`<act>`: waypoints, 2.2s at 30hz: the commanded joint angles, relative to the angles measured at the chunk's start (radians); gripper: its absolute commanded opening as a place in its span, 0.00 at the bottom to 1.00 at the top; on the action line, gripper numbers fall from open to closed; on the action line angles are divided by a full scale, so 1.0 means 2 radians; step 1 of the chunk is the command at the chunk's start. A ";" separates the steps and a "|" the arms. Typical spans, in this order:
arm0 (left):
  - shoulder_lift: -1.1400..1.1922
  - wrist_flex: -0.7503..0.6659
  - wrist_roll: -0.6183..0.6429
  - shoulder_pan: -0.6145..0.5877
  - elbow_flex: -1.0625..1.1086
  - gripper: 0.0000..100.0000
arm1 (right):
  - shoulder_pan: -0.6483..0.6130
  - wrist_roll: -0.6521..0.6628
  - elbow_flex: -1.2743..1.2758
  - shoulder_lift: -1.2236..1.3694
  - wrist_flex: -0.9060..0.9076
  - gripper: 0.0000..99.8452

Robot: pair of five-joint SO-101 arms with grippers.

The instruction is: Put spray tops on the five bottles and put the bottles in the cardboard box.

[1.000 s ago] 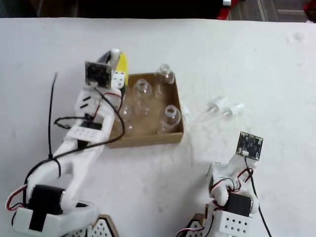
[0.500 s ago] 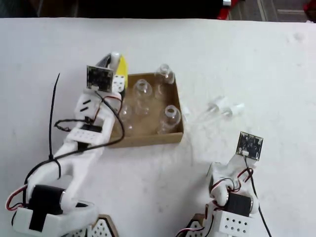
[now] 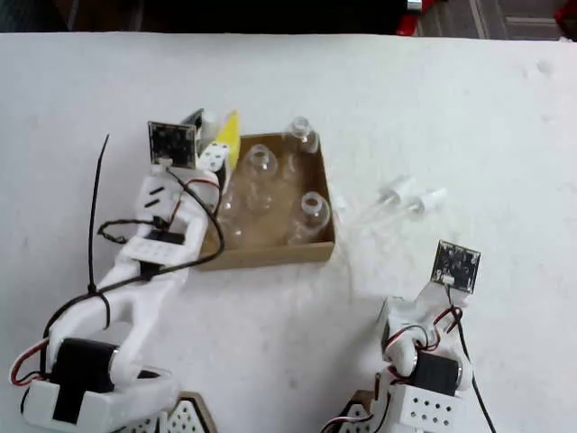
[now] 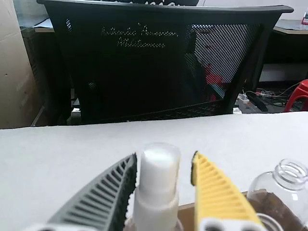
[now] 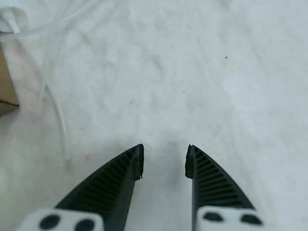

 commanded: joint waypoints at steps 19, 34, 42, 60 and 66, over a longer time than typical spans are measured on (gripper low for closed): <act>-0.140 0.149 0.009 0.000 -0.006 0.19 | 0.006 -0.003 0.005 -0.002 0.004 0.13; -0.245 0.277 0.055 -0.043 -0.081 0.20 | 0.006 -0.003 0.005 -0.002 0.004 0.13; -0.231 0.579 0.094 -0.116 -0.286 0.20 | 0.006 -0.003 0.005 -0.002 0.004 0.13; 0.361 0.982 0.094 -0.126 -0.898 0.20 | 0.006 -0.003 0.005 -0.002 0.004 0.13; 0.540 1.023 0.097 -0.122 -1.116 0.20 | 0.006 -0.003 0.005 -0.002 0.004 0.13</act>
